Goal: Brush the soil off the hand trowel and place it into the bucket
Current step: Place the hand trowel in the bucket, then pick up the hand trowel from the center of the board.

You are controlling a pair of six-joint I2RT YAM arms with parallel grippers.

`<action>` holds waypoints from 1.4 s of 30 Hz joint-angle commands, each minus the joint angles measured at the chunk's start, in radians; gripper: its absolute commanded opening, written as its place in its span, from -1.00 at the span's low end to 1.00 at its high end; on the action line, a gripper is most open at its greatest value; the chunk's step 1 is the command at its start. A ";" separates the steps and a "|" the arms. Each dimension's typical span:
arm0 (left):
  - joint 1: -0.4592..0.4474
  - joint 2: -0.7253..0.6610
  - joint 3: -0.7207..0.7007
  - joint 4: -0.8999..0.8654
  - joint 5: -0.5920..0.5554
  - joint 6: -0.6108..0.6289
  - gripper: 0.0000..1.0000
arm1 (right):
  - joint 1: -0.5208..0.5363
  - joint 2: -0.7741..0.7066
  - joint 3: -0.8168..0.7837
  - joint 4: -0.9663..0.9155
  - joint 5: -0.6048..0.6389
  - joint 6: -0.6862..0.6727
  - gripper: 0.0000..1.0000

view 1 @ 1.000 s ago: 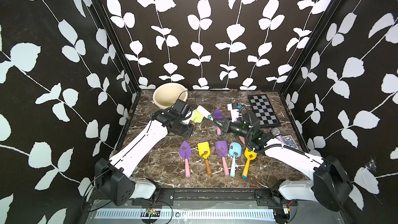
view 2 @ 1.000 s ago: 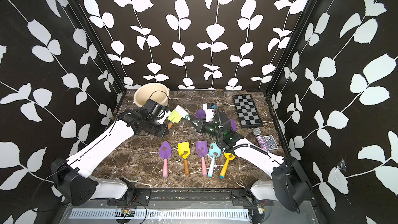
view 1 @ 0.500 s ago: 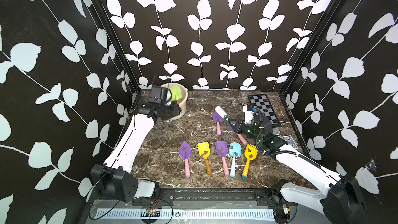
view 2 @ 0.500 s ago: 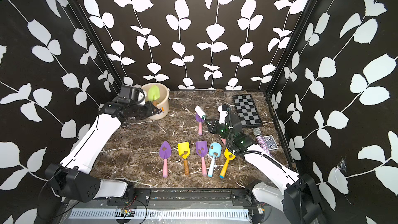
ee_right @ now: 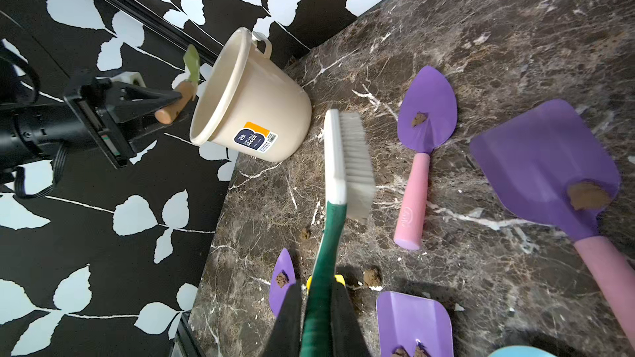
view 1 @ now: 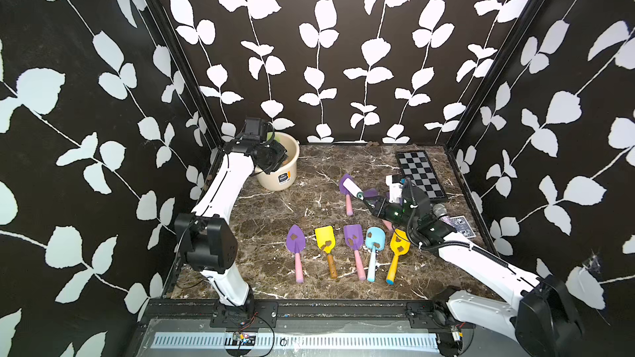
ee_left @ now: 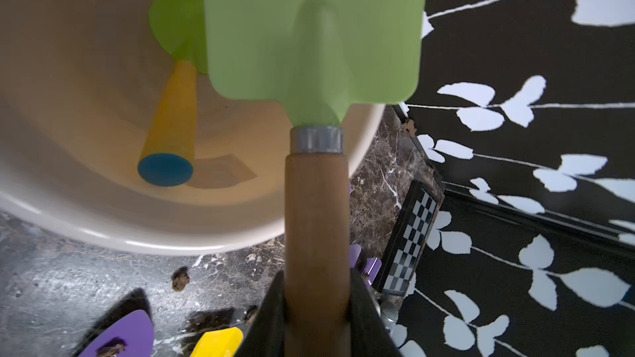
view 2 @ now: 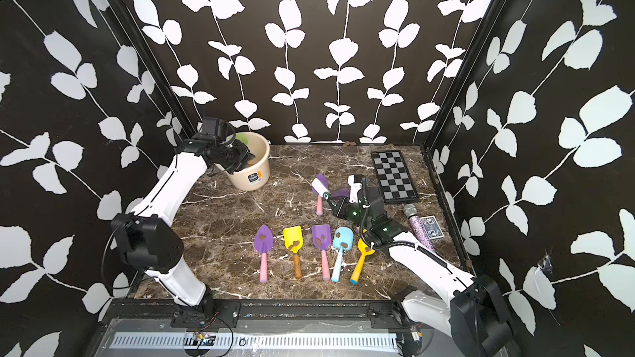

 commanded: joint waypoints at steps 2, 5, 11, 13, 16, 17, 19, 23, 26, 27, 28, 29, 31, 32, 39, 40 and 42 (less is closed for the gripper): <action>0.010 0.032 0.067 0.013 0.039 -0.148 -1.00 | 0.003 -0.035 0.011 0.026 0.014 -0.001 -1.00; 0.016 0.084 0.091 0.016 0.091 -0.216 -1.00 | 0.002 -0.035 0.016 0.023 0.014 -0.005 -1.00; 0.024 0.144 0.109 0.091 0.158 -0.292 -0.76 | 0.002 -0.036 0.023 0.014 0.014 -0.012 -1.00; 0.025 0.144 0.108 0.100 0.148 -0.292 -0.44 | 0.003 -0.043 0.024 0.005 0.014 -0.015 -1.00; 0.026 0.131 0.098 0.112 0.125 -0.273 -0.04 | 0.002 -0.052 0.024 -0.007 0.023 -0.024 -1.00; 0.026 0.123 0.095 0.112 0.117 -0.266 0.03 | 0.003 -0.053 0.023 -0.008 0.025 -0.025 -1.00; 0.026 0.104 0.086 0.120 0.100 -0.242 0.16 | 0.004 -0.055 0.023 -0.008 0.026 -0.026 -1.00; 0.025 0.058 0.077 0.119 0.072 -0.167 0.13 | 0.002 -0.052 0.025 -0.008 0.025 -0.024 -1.00; 0.021 -0.001 0.049 0.108 0.050 -0.084 0.11 | 0.003 -0.053 0.030 -0.008 0.027 -0.024 -1.00; 0.019 -0.025 0.034 0.105 0.035 -0.054 0.10 | 0.003 -0.053 0.029 -0.009 0.029 -0.024 -1.00; 0.010 -0.059 0.010 0.100 0.013 -0.016 0.09 | 0.002 -0.053 0.032 -0.011 0.031 -0.024 -1.00; -0.001 -0.094 -0.015 0.092 -0.017 0.027 0.07 | 0.003 -0.053 0.032 -0.012 0.032 -0.025 -1.00; -0.028 -0.172 -0.069 0.063 -0.078 0.102 0.04 | 0.003 -0.053 0.034 -0.011 0.035 -0.026 -1.00; -0.044 -0.212 -0.102 0.047 -0.104 0.136 0.04 | 0.002 -0.053 0.035 -0.012 0.035 -0.029 -1.00; -0.191 -0.498 -0.385 -0.006 -0.266 0.273 -0.12 | 0.002 -0.050 0.048 -0.021 0.038 -0.037 -1.00; -0.222 -0.533 -0.418 -0.031 -0.295 0.281 -0.13 | 0.003 -0.049 0.049 -0.024 0.039 -0.038 -1.00; -0.267 -0.586 -0.457 -0.092 -0.324 0.282 -0.13 | 0.003 -0.049 0.050 -0.025 0.039 -0.037 -1.00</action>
